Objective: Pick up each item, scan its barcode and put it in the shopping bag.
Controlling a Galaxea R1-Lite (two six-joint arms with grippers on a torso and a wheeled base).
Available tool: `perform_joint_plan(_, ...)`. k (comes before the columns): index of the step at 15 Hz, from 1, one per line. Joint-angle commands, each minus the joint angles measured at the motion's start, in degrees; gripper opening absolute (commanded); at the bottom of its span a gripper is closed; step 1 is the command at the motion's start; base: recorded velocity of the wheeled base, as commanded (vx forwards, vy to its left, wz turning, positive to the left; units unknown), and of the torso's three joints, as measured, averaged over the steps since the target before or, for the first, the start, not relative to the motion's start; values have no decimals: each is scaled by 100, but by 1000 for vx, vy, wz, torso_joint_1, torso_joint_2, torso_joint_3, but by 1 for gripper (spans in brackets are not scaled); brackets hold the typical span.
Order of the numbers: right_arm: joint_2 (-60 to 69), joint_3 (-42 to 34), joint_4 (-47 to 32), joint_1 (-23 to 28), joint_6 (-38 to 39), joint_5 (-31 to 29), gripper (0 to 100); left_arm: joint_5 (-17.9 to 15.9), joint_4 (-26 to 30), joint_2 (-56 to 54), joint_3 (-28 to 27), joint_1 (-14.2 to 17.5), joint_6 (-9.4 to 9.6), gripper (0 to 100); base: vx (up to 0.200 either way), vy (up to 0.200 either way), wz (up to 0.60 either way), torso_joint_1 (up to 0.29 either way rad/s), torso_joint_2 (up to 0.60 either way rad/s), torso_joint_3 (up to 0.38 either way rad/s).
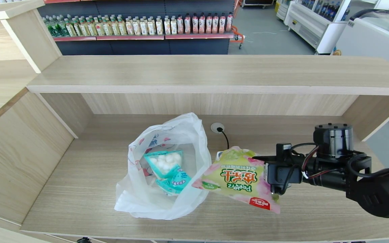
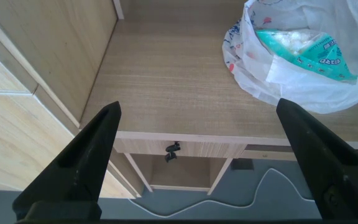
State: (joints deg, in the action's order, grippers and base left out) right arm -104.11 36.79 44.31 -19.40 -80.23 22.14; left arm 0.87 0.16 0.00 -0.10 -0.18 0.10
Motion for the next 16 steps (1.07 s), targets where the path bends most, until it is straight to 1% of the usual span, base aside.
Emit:
perform_joint_plan(1, -13, 12, -2, -12, -2, 1, 0, 1, 2, 0, 1, 1, -1, 100, 0, 0, 0, 0, 0, 0)
perform_joint_plan(16, -250, 100, 7, -91, -37, 36, 0, 1, 2, 0, 1, 1, -1, 100, 0, 0, 0, 0, 0, 0)
